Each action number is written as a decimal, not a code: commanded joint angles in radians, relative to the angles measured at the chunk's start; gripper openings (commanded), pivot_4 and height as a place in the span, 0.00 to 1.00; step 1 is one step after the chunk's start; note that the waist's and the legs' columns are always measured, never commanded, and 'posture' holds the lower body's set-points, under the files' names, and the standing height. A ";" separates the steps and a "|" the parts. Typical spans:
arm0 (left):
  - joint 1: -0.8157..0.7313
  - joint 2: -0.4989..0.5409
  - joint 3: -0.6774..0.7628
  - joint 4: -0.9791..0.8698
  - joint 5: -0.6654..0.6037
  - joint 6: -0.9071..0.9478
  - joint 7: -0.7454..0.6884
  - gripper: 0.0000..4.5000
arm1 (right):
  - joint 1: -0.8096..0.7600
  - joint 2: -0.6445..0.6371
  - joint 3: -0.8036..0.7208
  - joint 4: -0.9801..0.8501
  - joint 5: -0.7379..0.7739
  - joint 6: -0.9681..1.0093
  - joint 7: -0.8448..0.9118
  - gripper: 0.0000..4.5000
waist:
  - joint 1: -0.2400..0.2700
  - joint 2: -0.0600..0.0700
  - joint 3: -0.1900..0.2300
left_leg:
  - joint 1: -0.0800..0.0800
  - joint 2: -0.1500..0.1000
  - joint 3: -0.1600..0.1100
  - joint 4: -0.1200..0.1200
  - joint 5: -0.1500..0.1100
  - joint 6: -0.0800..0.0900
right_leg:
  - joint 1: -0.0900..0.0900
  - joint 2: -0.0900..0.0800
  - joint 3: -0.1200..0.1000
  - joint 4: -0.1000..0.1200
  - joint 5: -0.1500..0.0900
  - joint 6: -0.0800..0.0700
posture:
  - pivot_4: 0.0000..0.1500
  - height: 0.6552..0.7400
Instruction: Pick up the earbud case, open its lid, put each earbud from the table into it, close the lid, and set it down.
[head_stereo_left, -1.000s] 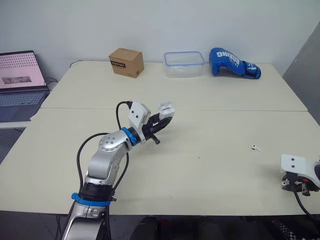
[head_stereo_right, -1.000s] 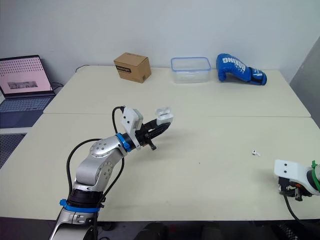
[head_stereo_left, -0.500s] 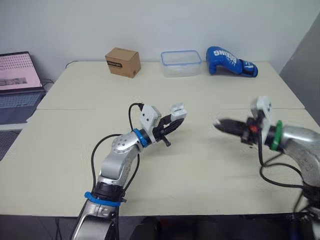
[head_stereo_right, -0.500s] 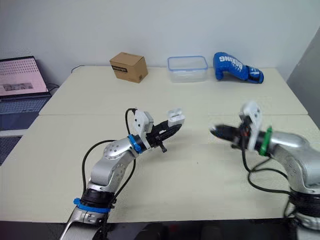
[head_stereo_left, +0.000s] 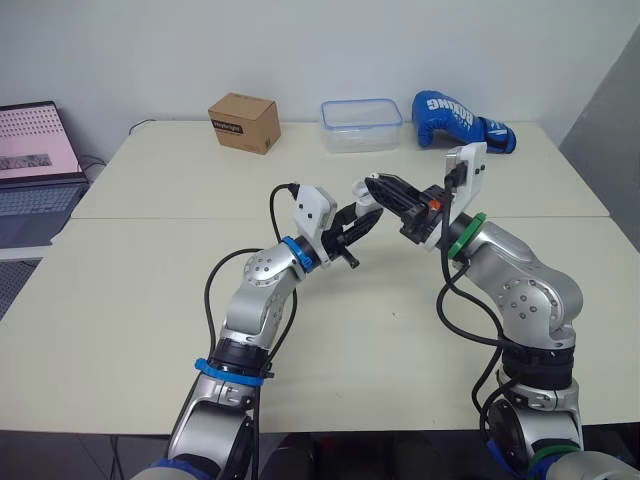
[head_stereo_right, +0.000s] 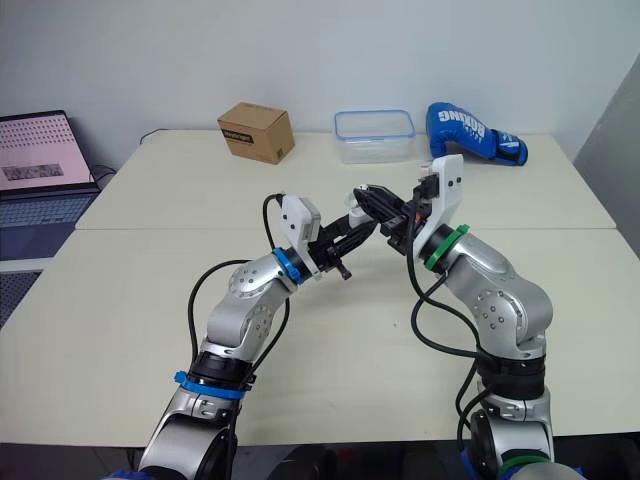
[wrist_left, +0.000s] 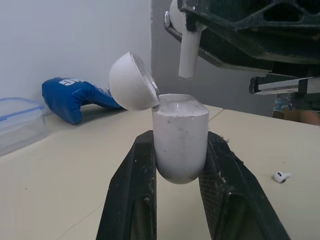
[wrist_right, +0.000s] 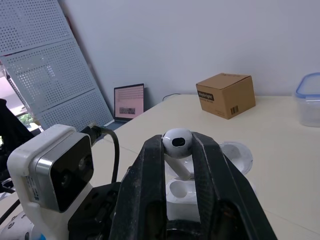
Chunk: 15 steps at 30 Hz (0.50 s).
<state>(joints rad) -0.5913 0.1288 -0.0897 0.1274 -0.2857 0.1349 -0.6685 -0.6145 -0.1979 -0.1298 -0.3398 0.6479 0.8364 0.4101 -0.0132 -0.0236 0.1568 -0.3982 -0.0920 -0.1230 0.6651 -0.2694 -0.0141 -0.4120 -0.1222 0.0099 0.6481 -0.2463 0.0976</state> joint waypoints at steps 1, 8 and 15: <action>-0.017 -0.003 0.012 -0.024 -0.005 -0.028 0.004 0.16 | -0.005 0.000 0.012 -0.017 0.013 -0.017 -0.007 0.08 | -0.004 0.000 0.000 | 0.000 0.000 0.000 0.000 0.000 0.000 | 0.000 0.000 0.000 0.000 0.000 0.000 | 1.00 1.00; -0.004 0.001 0.008 -0.050 -0.008 -0.029 0.005 0.16 | 0.013 0.007 0.034 0.012 -0.002 -0.046 -0.009 0.08 | -0.008 0.000 0.000 | 0.000 0.000 0.000 0.000 0.000 0.000 | 0.000 0.000 0.000 0.000 0.000 0.000 | 1.00 1.00; 0.001 0.003 0.002 -0.065 -0.010 -0.028 -0.001 0.16 | 0.031 0.012 0.049 0.029 -0.006 -0.068 -0.016 0.08 | -0.011 0.000 0.000 | 0.000 0.000 0.000 0.000 0.000 0.000 | 0.000 0.000 0.000 0.000 0.000 0.000 | 1.00 1.00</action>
<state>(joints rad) -0.5803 0.1335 -0.0908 0.1206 -0.2855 0.1275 -0.6667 -0.5874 -0.1889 -0.0898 -0.3019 0.6463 0.7880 0.3937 -0.0241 -0.0235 0.1568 -0.3982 -0.0920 -0.1228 0.6648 -0.2695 -0.0141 -0.4124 -0.1222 0.0103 0.6481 -0.2463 0.0976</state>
